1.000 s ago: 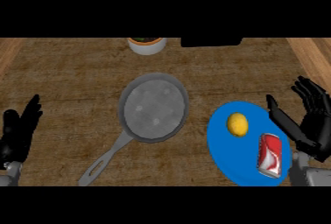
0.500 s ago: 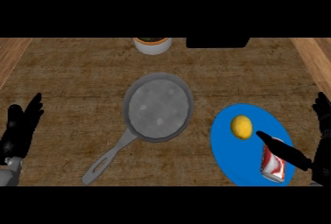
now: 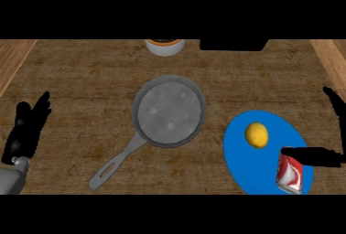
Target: Pick the lemon from the plate and place it in the pan
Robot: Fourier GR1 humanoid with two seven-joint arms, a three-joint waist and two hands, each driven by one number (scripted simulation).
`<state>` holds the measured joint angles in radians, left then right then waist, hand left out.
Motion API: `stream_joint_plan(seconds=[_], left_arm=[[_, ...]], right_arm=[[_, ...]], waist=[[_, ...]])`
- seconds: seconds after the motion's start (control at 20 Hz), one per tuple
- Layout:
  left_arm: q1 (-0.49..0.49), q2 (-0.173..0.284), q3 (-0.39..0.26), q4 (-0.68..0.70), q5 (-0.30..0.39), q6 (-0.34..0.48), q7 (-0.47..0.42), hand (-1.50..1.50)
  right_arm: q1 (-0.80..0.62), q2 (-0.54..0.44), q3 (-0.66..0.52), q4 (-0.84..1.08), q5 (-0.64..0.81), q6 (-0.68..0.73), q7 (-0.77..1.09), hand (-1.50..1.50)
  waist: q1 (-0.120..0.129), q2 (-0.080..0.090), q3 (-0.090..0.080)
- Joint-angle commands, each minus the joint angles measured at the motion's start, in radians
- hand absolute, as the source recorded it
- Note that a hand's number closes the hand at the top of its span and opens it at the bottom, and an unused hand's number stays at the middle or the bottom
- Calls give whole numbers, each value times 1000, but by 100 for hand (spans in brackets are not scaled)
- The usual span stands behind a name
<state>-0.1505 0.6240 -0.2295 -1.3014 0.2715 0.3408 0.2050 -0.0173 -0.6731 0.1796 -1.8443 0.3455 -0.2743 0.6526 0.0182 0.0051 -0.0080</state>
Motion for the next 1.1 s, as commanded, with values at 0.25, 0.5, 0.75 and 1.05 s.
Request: stream_joint_plan(seconds=[0.25,0.5,0.75,1.05], left_arm=[[-28,-36,2,66,-23,-28,-33,0],[-35,1,56,43,-5,-71,13,0],[-16,-59,60,63,-40,-52,-14,0],[-16,-76,76,42,-90,-45,-8,0]], right_arm=[[-317,13,206,11,44,363,528,-150],[-402,134,226,149,21,415,550,-150],[-379,232,295,203,152,359,556,-150],[-363,245,262,222,174,440,562,-150]], waist=[[12,0,4],[-2,-3,7],[-12,-4,7],[-17,-6,8]])
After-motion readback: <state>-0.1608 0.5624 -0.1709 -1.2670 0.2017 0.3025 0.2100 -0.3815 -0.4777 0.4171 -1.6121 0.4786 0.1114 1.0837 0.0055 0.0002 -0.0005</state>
